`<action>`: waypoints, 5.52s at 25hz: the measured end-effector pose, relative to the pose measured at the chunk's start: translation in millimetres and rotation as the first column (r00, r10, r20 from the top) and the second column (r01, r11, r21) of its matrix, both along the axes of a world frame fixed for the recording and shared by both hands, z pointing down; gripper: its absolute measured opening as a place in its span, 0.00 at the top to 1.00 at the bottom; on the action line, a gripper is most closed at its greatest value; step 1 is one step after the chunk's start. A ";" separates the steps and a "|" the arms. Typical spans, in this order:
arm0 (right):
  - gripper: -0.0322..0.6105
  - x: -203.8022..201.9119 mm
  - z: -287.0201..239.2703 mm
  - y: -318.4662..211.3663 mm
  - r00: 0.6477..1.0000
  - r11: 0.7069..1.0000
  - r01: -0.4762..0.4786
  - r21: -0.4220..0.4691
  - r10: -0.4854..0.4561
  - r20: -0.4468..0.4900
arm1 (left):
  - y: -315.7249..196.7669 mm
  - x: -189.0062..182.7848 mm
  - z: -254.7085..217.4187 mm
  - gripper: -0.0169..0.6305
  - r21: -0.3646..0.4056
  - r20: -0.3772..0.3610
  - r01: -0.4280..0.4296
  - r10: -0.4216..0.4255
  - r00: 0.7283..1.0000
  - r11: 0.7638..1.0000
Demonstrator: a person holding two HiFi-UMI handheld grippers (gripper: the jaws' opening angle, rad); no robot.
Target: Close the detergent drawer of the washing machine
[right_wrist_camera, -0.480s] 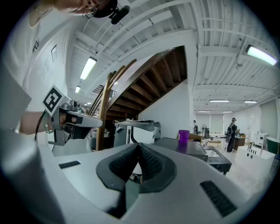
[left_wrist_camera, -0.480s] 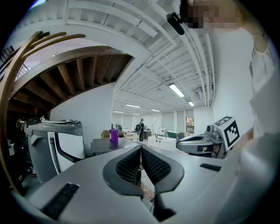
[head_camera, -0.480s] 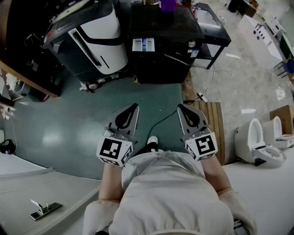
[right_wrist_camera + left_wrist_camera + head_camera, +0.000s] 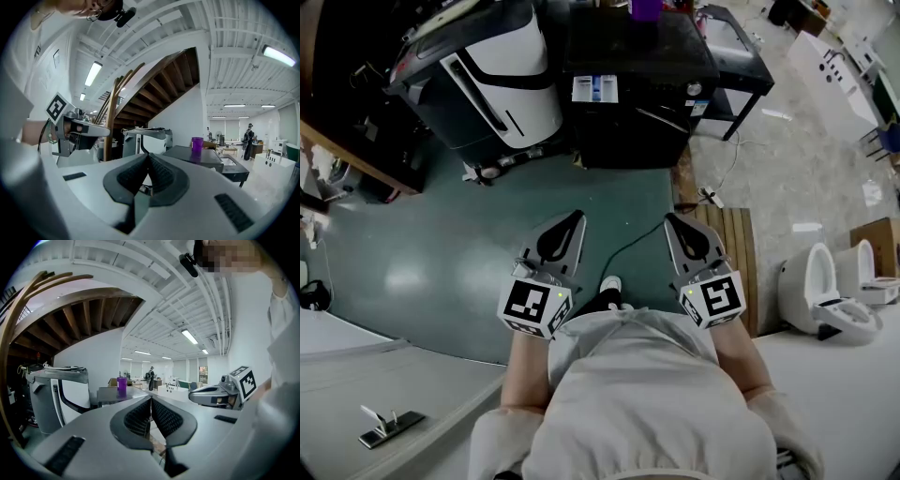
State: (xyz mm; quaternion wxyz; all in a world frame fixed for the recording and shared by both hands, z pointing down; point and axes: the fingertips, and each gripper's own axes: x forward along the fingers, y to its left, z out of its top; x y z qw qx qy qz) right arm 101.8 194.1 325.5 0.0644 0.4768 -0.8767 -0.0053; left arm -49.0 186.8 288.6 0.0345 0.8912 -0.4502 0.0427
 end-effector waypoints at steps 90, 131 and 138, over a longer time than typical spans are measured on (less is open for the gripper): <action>0.94 -21.6 208.8 -491.6 0.998 0.938 0.007 -0.345 -0.029 -0.056 | -475.9 -25.4 291.2 0.94 -0.457 0.076 0.112 -0.087 0.993 0.882; 0.94 -28.6 191.1 -582.7 0.994 0.949 -0.104 -0.297 0.089 -0.065 | -602.6 -18.2 291.4 0.94 -0.448 0.069 0.036 -0.005 0.998 0.893; 0.94 -28.2 194.4 -594.3 0.992 0.946 -0.119 -0.302 0.099 -0.083 | -612.1 -17.8 295.5 0.94 -0.457 0.062 0.037 -0.010 0.998 0.888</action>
